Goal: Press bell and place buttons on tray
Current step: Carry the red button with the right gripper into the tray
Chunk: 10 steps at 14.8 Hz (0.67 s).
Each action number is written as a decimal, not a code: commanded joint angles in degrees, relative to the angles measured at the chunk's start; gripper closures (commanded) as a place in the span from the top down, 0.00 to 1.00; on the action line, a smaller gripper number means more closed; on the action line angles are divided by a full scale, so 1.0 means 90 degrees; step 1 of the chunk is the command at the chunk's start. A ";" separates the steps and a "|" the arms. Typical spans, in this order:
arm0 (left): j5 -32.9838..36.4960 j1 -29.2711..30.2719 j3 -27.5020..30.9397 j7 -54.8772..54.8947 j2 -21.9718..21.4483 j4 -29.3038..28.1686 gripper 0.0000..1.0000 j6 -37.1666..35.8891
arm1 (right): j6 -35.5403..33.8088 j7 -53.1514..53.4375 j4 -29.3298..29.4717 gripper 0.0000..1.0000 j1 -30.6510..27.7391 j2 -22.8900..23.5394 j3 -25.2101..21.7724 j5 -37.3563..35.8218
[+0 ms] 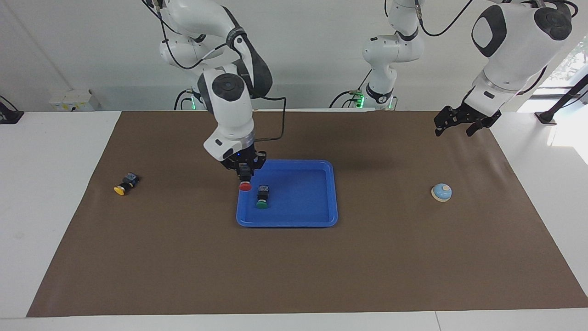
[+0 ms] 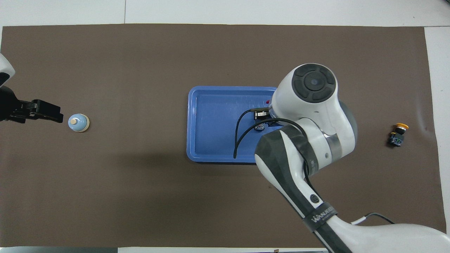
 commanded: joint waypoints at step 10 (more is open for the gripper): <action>0.0055 -0.0027 0.0031 -0.0023 -0.0043 0.0030 1.00 -0.0086 | 0.1664 -0.0023 -0.0464 0.00 0.0787 0.1036 -0.0009 0.0057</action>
